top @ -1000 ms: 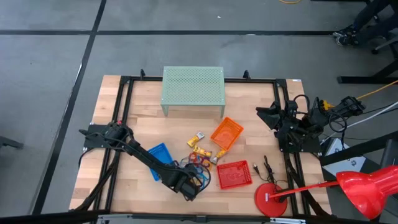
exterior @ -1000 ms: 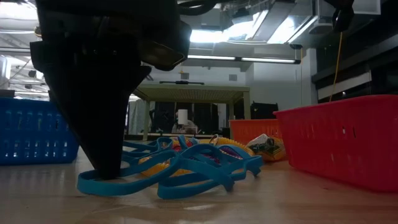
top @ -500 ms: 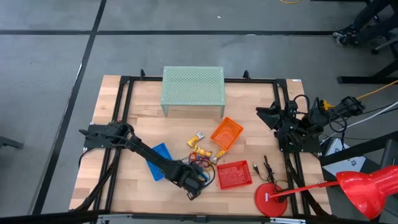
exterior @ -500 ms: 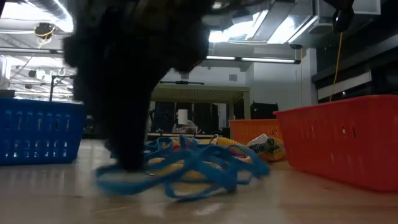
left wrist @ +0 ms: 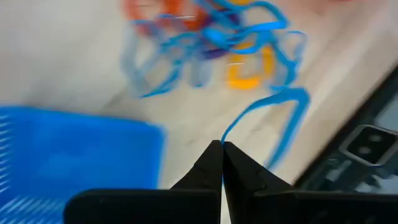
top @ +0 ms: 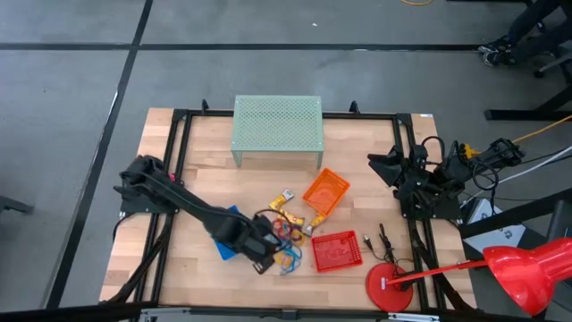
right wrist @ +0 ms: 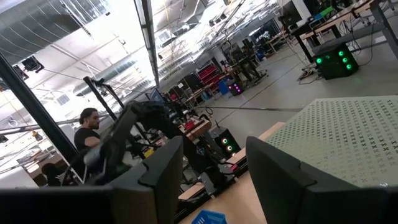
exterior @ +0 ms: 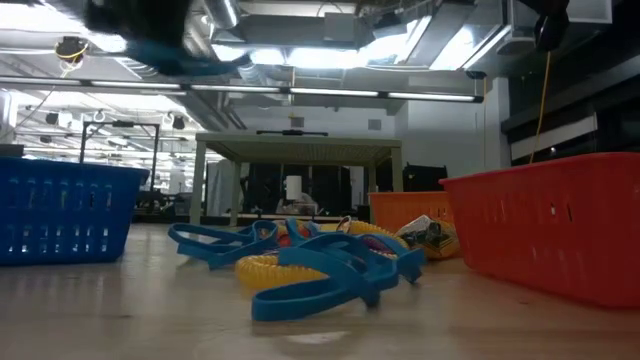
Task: Pick & Place Office Desk Supplies
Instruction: Put the blue rubberband into the blue bin
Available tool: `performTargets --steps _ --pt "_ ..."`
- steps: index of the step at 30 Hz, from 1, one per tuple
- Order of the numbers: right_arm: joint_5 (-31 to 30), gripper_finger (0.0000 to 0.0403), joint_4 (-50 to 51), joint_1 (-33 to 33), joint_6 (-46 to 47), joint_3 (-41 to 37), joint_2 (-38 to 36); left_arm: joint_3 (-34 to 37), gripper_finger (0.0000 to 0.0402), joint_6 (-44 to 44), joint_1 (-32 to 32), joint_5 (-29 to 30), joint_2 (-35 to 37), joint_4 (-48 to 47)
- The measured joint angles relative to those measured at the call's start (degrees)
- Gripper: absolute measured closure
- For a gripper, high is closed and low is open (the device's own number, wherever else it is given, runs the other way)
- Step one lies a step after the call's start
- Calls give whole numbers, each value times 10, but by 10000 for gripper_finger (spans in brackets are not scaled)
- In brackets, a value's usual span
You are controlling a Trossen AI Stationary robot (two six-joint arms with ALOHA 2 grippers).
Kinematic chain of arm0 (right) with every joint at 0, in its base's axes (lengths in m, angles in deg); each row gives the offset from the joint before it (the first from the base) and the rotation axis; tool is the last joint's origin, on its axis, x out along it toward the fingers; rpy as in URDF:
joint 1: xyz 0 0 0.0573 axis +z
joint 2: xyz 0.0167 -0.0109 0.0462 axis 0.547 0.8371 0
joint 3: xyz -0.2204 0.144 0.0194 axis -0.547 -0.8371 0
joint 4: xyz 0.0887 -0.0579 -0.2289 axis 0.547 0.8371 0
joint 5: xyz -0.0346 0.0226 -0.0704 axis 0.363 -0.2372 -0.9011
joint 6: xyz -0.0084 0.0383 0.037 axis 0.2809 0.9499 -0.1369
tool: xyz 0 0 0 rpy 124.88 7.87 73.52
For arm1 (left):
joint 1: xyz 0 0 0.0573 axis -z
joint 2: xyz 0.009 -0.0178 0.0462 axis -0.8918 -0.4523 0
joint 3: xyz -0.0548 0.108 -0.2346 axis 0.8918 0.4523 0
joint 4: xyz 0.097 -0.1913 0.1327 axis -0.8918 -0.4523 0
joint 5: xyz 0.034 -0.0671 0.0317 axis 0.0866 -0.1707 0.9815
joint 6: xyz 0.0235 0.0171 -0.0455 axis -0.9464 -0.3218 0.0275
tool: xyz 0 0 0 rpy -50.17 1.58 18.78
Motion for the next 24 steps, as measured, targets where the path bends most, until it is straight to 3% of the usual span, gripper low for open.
performTargets --steps 7,11,20,24 --pt "-7 224 0 0 -8 0 0 0 400 57 22 40 38 -171" --pt "-11 224 0 0 -10 0 0 1 400 70 32 66 36 -214" --pt "-15 224 0 0 -11 0 0 128 400 82 24 48 39 -48" --pt "-15 224 0 0 -11 0 0 151 400 78 18 43 39 -4"
